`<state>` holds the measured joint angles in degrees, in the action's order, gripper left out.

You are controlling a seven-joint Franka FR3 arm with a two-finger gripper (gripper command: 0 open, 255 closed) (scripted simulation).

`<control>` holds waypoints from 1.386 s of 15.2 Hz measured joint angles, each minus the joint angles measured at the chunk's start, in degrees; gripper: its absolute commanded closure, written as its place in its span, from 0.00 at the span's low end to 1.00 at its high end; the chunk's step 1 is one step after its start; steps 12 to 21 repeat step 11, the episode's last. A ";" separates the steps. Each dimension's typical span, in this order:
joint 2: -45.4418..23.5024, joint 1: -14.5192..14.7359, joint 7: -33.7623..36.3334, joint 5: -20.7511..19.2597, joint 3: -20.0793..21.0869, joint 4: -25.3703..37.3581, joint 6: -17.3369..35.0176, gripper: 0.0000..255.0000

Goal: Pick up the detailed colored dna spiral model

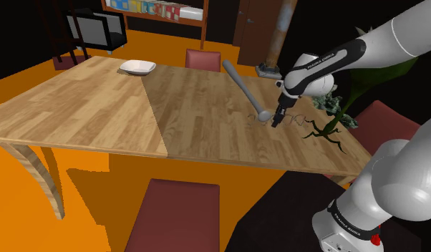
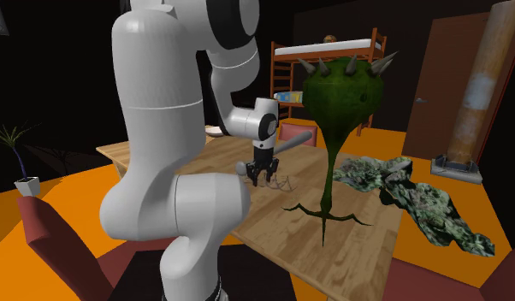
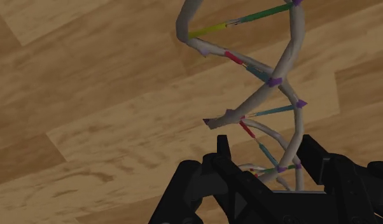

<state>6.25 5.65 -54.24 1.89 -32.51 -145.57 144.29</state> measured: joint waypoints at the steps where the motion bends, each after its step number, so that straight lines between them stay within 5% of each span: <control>1: 0.67 -0.16 0.45 -0.65 0.09 0.31 -0.91 1.00; 10: 6.65 -1.37 4.38 -5.03 1.67 2.96 -8.71 1.00; 21: 7.03 -1.47 4.55 -5.25 1.75 3.06 -9.09 1.00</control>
